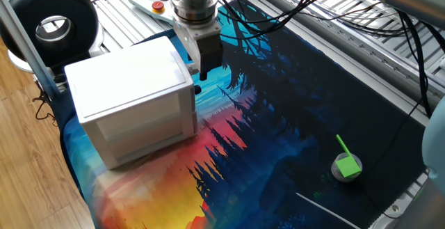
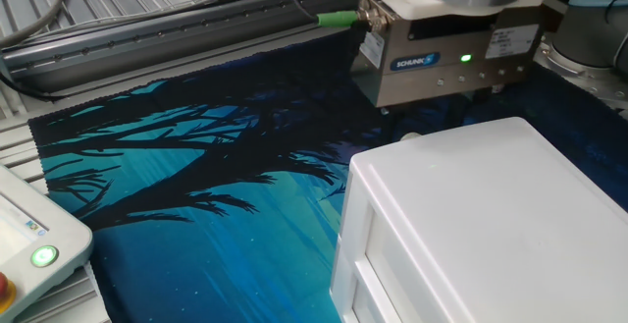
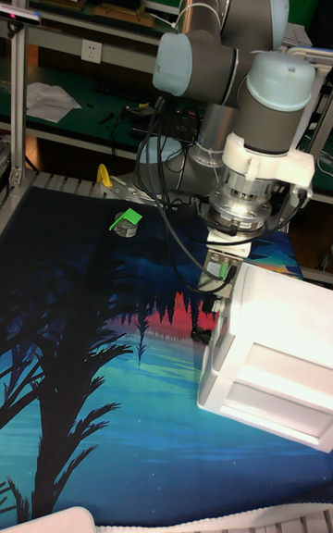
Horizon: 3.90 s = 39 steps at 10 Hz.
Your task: Grasp the handle and open the drawer
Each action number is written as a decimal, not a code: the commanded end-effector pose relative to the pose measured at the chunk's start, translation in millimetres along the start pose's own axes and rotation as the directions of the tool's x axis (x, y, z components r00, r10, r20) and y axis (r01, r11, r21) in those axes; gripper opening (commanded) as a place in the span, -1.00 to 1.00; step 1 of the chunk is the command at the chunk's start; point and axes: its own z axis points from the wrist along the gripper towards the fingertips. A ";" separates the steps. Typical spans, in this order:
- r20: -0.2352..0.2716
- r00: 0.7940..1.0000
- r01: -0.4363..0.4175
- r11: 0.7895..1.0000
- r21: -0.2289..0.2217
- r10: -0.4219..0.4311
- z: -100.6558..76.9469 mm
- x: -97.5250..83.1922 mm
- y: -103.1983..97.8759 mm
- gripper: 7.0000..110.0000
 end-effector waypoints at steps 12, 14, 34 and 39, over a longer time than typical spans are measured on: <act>0.052 0.999 0.014 1.000 0.018 -0.015 3.7 -13.9 0.3 0.15; 0.047 0.999 0.019 1.000 0.024 -0.020 8.2 -11.3 0.4 0.15; 0.084 0.995 -0.052 0.998 0.020 0.050 7.5 -13.8 -2.9 -1.00; 0.094 0.994 -0.048 0.999 -0.003 0.048 9.1 -11.4 0.5 -1.00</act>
